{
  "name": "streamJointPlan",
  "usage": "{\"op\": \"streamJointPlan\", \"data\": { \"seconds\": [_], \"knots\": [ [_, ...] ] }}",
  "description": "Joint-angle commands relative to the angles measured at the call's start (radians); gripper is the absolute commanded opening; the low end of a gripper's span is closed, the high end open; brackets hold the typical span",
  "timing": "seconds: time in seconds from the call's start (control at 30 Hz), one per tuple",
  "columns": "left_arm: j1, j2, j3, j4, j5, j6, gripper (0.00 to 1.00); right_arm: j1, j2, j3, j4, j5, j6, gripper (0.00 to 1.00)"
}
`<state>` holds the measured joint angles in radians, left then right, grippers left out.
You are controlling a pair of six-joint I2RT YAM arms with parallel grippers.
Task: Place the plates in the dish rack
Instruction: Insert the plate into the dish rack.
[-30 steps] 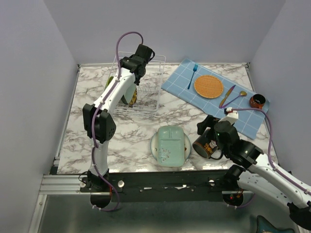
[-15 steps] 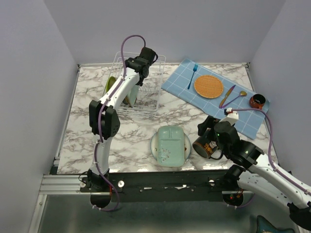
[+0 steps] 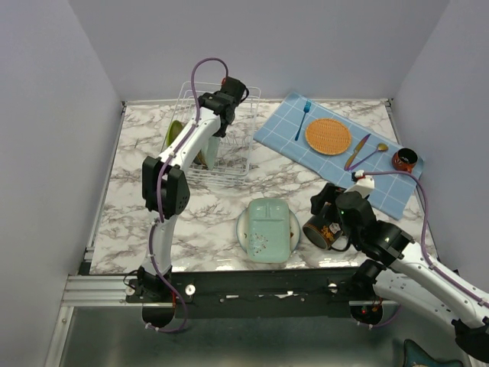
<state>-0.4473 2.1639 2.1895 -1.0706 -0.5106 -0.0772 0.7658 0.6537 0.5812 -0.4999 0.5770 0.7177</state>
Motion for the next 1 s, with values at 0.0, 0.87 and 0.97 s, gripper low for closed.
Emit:
{"op": "streamJointPlan", "data": {
  "seconds": [0.0, 0.87, 0.97],
  "knots": [
    [0.001, 0.030, -0.068, 0.015, 0.040, -0.021, 0.00, 0.004, -0.002, -0.012, -0.025, 0.035, 0.011, 0.92],
    [0.001, 0.011, -0.158, 0.066, 0.040, -0.049, 0.22, 0.004, 0.018, -0.015, -0.014, 0.027, 0.011, 0.93],
    [0.001, 0.010, -0.158, 0.069, 0.040, -0.049, 0.28, 0.004, 0.020, -0.014, -0.008, 0.026, 0.009, 0.93]
  ]
}}
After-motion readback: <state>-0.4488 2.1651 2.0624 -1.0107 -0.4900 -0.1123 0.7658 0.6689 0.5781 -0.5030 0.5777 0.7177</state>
